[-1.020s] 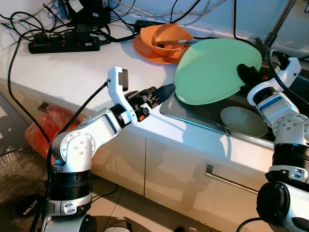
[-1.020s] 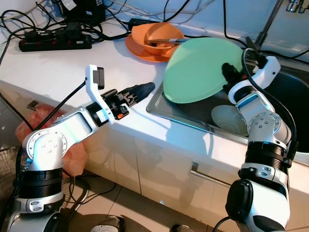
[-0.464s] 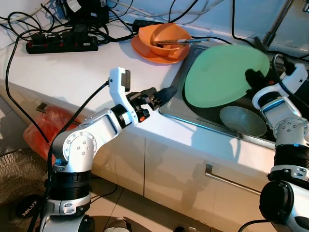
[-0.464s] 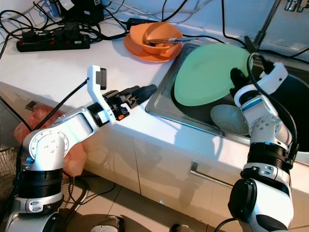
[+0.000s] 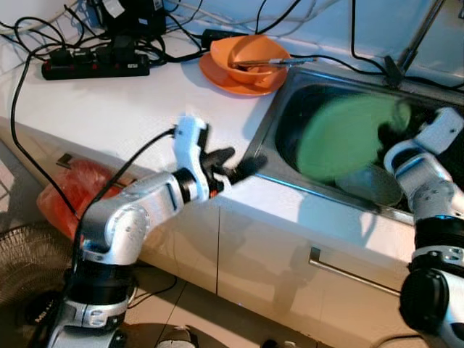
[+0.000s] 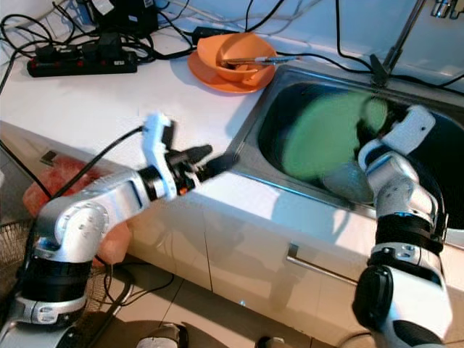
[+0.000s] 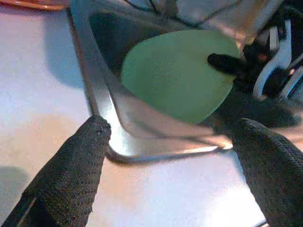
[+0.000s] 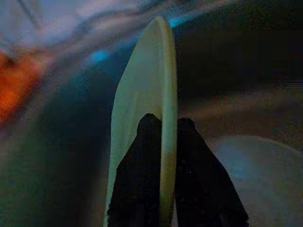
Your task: Kitchen organization
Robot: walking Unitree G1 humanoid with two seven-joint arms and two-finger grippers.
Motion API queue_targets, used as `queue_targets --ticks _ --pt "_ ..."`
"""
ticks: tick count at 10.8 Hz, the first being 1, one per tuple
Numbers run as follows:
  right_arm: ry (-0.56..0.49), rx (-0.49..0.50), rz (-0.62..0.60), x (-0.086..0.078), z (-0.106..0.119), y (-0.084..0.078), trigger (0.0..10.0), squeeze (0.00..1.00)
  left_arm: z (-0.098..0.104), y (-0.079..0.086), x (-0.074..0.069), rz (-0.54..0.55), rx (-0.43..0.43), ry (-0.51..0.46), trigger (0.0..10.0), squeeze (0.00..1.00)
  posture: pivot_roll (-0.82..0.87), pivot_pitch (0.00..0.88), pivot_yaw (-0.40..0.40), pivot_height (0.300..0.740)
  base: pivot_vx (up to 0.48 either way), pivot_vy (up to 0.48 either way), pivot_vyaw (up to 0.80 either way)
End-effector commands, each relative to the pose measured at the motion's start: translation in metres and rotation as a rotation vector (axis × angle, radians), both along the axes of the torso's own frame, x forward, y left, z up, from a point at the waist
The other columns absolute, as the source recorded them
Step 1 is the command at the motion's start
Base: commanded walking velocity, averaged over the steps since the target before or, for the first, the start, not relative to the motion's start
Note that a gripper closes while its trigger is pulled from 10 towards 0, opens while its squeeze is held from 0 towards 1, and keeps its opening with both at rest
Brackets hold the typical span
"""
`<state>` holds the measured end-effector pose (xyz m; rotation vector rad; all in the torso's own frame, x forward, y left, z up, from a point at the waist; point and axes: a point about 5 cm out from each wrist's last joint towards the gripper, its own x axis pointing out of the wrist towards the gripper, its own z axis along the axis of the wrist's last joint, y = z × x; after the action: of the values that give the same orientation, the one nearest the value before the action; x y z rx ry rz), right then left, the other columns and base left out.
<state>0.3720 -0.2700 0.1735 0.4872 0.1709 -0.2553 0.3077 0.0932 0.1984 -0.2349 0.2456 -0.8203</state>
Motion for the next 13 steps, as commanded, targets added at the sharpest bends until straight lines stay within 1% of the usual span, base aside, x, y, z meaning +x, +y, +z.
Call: queue_targets --ticks 1,2,3,4,5,6,7,8,10,13 --pt "0.041 -0.035 -0.046 -0.004 -0.005 -0.01 0.0 0.0 -0.001 -0.002 0.0 -0.013 0.044 -0.03 10.0 1.0 0.13 0.098 -0.014 0.74 0.0 0.0 0.0" --pt "0.082 -0.065 -0.057 -0.007 -0.015 -0.012 0.0 0.0 -0.001 0.0 0.002 0.006 0.073 -0.058 10.0 1.0 0.13 0.098 -0.008 0.74 0.0 0.0 0.0" --pt "0.117 -0.093 -0.054 -0.008 -0.022 -0.012 0.0 0.0 0.0 0.001 0.004 0.016 0.084 -0.076 10.0 1.0 0.13 0.098 -0.008 0.74 0.0 0.0 0.0" --pt "0.16 -0.123 -0.039 -0.009 -0.032 -0.01 0.0 0.0 0.002 0.001 0.005 0.026 0.085 -0.091 10.0 0.98 0.13 0.097 -0.007 0.74 0.0 0.0 0.0" --pt "0.178 -0.133 -0.032 -0.009 -0.036 -0.009 0.0 0.0 0.003 0.001 0.007 0.033 0.088 -0.102 10.0 0.98 0.14 0.095 -0.006 0.74 0.0 0.0 0.0" --pt "0.222 -0.157 -0.017 -0.011 -0.046 -0.008 10.0 0.0 0.005 0.001 0.008 0.033 0.094 -0.117 10.0 0.2 0.14 0.094 -0.006 0.74 0.0 0.0 0.0" --pt "0.234 -0.176 -0.01 -0.011 -0.048 -0.008 10.0 0.0 0.006 0.001 0.008 0.032 0.094 -0.123 10.0 0.2 0.14 0.094 -0.006 0.74 0.0 0.0 0.0" --pt "0.237 -0.181 -0.011 -0.011 -0.05 -0.008 10.0 1.0 0.007 0.0 0.009 0.03 0.095 -0.131 10.0 0.0 0.14 0.092 -0.005 0.74 0.0 0.0 0.0" --pt "0.208 -0.221 0.001 -0.009 -0.046 -0.007 10.0 1.0 0.012 0.003 0.015 0.089 0.076 -0.17 10.0 0.0 0.14 0.09 -0.004 0.74 0.0 0.0 0.0" --pt "0.172 -0.282 0.041 -0.005 -0.04 0.0 10.0 1.0 0.014 0.003 0.017 0.111 0.063 -0.179 10.0 0.0 0.13 0.093 -0.01 0.74 0.0 0.0 0.0"
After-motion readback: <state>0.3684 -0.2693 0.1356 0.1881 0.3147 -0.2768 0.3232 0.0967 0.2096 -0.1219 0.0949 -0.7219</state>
